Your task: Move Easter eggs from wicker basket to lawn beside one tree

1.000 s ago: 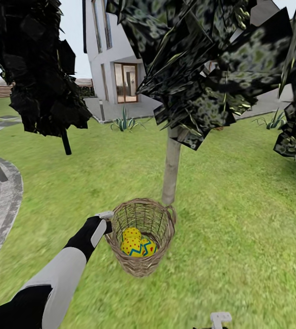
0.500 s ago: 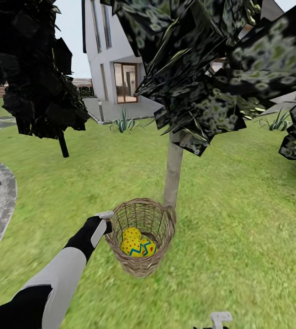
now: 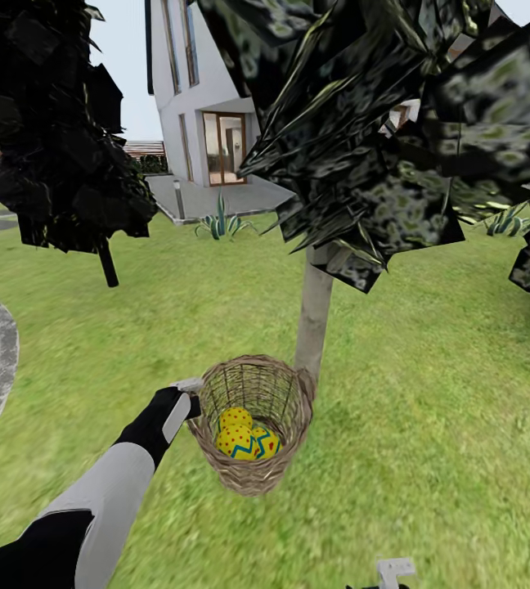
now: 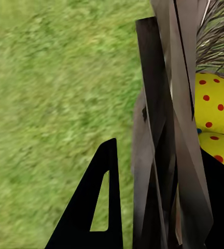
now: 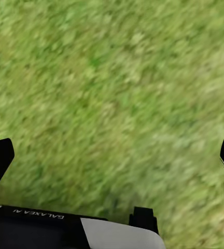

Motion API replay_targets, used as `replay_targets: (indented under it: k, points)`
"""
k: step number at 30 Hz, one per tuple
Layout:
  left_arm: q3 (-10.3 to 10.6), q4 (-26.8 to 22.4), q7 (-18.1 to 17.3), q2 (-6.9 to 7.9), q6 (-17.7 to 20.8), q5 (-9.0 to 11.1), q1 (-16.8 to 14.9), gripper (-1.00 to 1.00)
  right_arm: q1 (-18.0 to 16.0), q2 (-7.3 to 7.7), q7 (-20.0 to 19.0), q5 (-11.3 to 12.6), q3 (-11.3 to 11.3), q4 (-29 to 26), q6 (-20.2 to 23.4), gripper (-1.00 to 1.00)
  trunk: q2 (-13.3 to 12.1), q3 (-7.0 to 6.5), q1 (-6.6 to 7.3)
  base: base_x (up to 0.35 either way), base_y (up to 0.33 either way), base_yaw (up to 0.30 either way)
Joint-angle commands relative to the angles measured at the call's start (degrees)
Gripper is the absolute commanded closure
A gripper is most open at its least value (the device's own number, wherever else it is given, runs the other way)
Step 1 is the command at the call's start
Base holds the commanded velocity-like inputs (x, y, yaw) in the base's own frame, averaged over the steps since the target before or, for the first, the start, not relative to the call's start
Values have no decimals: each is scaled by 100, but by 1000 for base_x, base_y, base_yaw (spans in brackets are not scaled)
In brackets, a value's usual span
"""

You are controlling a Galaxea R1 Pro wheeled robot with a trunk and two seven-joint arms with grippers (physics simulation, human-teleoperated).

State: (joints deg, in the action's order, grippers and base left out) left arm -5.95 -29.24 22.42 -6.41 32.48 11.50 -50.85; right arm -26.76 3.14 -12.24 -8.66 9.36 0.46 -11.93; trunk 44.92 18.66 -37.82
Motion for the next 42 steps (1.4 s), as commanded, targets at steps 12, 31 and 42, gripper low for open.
replay_targets:
  k: [12, 31, 42]
  points:
    - [-21, -12, 43, -5, 4, 81, -4, 100, -4, 2, -17, -62, 50, 0, -22, -100, 6, 7, -4, 339, 0, 0]
    - [-25, -20, 52, -8, 13, 72, -4, 100, -2029, 763, -33, 1478, 110, -647, 2202, -100, 46, 25, -26, 139, 0, 0]
    - [-21, -29, 57, -9, 8, 72, -4, 100, -2026, 795, -63, 1479, 95, -737, 2144, -100, 487, 222, -268, 0, 0, 0]
